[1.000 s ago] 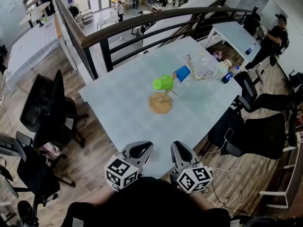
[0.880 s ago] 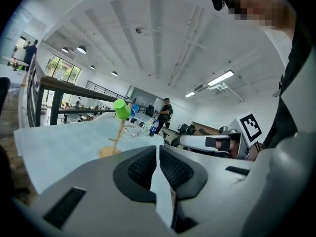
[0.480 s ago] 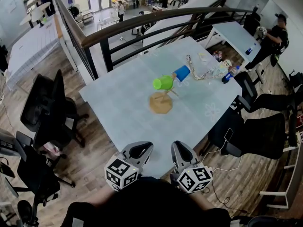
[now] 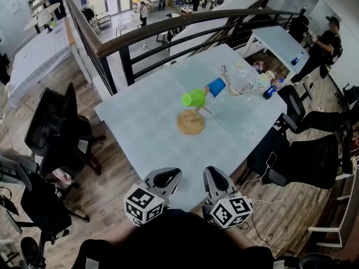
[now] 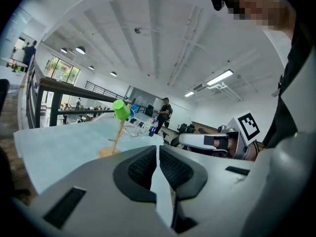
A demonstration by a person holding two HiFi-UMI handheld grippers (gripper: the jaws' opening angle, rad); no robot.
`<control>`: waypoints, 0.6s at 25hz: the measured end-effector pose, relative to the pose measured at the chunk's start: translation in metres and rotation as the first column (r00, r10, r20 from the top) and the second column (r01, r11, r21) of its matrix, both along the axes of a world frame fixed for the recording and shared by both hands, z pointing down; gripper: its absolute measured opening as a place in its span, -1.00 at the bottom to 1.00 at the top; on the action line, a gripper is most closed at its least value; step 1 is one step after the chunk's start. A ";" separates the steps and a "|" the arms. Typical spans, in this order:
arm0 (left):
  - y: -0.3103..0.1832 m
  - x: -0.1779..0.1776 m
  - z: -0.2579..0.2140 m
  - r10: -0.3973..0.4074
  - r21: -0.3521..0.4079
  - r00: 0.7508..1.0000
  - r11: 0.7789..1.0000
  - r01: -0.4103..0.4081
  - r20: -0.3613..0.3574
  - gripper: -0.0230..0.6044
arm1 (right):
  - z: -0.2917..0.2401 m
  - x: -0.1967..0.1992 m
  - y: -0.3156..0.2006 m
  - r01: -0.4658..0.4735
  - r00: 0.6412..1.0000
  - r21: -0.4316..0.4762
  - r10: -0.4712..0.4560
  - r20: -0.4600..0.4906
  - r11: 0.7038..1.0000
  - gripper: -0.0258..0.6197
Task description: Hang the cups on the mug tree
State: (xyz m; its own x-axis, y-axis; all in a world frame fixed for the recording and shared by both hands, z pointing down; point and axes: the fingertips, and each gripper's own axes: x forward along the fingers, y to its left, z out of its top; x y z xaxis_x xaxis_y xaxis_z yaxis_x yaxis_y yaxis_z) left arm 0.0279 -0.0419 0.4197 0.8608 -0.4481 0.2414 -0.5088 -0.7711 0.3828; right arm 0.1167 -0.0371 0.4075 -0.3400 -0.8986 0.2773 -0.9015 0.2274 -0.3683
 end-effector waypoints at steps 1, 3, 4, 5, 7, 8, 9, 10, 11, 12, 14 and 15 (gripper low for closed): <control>0.001 0.000 0.001 0.001 0.001 1.000 1.000 -0.001 0.002 -0.82 | 0.000 0.000 0.000 0.000 1.000 0.000 0.000 0.000 1.000 -0.73; 0.002 -0.001 0.001 0.003 0.004 1.000 1.000 -0.003 0.005 -0.82 | 0.001 -0.001 0.002 0.000 1.000 0.002 0.000 0.002 1.000 -0.73; 0.002 -0.001 0.001 0.000 0.005 1.000 1.000 0.000 0.004 -0.82 | 0.001 -0.001 0.002 0.000 1.000 0.002 0.000 0.002 1.000 -0.73; 0.002 -0.002 0.001 -0.006 0.004 1.000 1.000 0.006 -0.003 -0.82 | 0.001 0.000 0.002 -0.001 1.000 0.002 0.001 0.003 1.000 -0.73; 0.000 -0.002 -0.001 -0.023 -0.001 0.999 1.000 0.023 -0.024 -0.82 | 0.001 0.001 0.003 -0.001 1.000 0.001 0.001 0.005 1.000 -0.73; -0.001 -0.003 -0.002 -0.031 -0.003 0.999 1.000 0.031 -0.031 -0.82 | 0.001 0.002 0.003 -0.001 1.000 -0.001 0.001 0.005 1.000 -0.73; -0.001 -0.003 -0.002 -0.034 -0.005 0.999 0.999 0.034 -0.036 -0.82 | 0.002 0.003 0.004 -0.001 1.000 -0.003 0.001 0.005 1.000 -0.73; -0.001 -0.003 -0.002 -0.034 -0.005 0.999 0.999 0.034 -0.038 -0.82 | 0.002 0.004 0.004 -0.001 1.000 -0.005 0.001 0.006 1.000 -0.73; -0.001 -0.003 -0.002 -0.033 -0.002 0.999 0.999 0.033 -0.036 -0.82 | 0.003 0.005 0.005 -0.002 1.000 -0.009 0.002 0.009 1.000 -0.73; -0.002 -0.004 -0.001 -0.035 0.008 0.999 0.999 0.035 -0.026 -0.82 | 0.004 0.006 0.006 -0.003 1.000 -0.012 0.003 0.013 1.000 -0.73; -0.008 -0.009 0.003 -0.047 0.048 0.999 0.998 0.047 0.015 -0.82 | 0.006 0.009 0.004 -0.008 1.000 -0.014 0.008 0.021 1.000 -0.73; -0.014 -0.012 0.006 -0.056 0.072 0.998 0.996 0.053 0.039 -0.82 | 0.006 0.011 0.001 -0.012 1.000 -0.012 0.012 0.023 1.000 -0.73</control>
